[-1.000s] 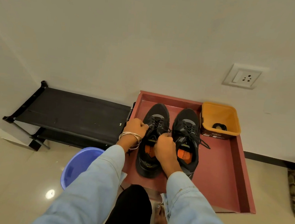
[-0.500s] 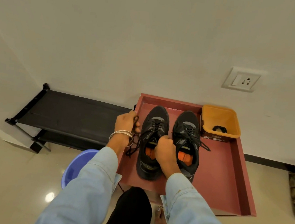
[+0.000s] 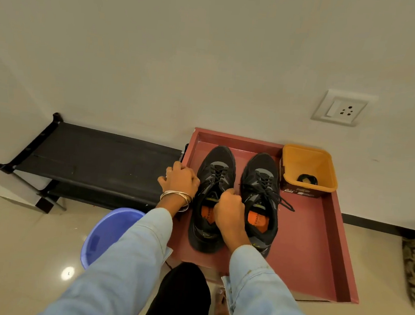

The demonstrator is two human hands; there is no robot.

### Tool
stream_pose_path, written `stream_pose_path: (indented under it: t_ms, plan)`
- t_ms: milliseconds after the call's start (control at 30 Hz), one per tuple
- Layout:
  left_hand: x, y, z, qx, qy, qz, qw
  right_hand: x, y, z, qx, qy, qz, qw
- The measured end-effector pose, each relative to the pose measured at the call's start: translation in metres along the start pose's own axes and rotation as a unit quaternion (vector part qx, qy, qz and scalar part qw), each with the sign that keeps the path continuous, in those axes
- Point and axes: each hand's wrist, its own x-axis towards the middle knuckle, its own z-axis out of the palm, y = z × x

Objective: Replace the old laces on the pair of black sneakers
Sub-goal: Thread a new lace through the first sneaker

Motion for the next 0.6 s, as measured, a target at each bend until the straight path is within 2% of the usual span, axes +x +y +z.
stream_pose_path:
  t_ms: [133, 200, 500, 533, 600]
  plan:
    - [0.0, 0.006, -0.012, -0.009, -0.041, 0.074, 0.996, -0.001, -0.001, 0.001, -0.001, 0.002, 0.002, 1.0]
    - [-0.005, 0.009, -0.012, -0.03, -0.064, 0.082, 0.994, -0.002, -0.001, -0.001, -0.003, 0.001, 0.003, 1.0]
    - [-0.006, 0.016, -0.008, -0.038, 0.001, 0.037, 0.999, -0.002, 0.0, -0.002, -0.007, 0.011, 0.0, 1.0]
    - [-0.004, 0.015, -0.01, -0.059, 0.007, 0.021, 0.998, -0.002, 0.0, -0.001, -0.009, 0.012, -0.002, 1.0]
    - [0.003, 0.015, -0.017, -0.172, 0.003, -0.011, 0.985, -0.001, 0.001, -0.001, -0.016, 0.011, -0.004, 1.0]
